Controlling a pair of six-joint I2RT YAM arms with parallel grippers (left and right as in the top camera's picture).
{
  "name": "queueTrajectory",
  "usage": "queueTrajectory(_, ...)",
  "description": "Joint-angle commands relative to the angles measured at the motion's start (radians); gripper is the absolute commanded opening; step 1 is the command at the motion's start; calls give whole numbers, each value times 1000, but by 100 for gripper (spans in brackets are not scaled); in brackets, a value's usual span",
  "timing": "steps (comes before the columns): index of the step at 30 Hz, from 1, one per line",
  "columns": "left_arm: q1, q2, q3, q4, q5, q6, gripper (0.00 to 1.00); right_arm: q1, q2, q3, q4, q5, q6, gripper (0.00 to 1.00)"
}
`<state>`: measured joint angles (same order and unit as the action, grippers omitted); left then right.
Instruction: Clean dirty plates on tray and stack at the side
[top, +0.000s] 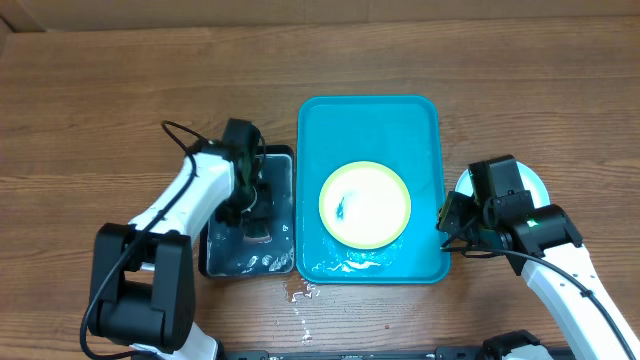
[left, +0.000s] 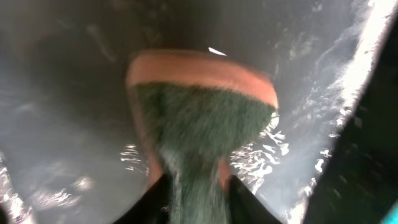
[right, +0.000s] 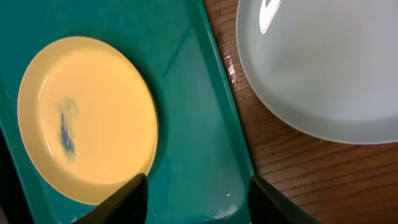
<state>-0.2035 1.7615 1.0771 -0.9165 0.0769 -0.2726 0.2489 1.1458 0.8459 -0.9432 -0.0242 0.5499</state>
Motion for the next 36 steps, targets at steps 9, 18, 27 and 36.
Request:
queueTrajectory(9,-19,-13,-79,42,-6,11,4,-2,83,18,37,-156,-164,53)
queueTrajectory(18,-20,-54,178,-183,-6,11,4,-2,274,18,155,-202,-205,48)
queueTrajectory(27,-68,-140,389,-278,21,11,4,1,454,18,371,-247,-211,36)
queueTrajectory(36,-201,-124,398,-182,90,-37,4,42,538,18,414,-191,-205,9)
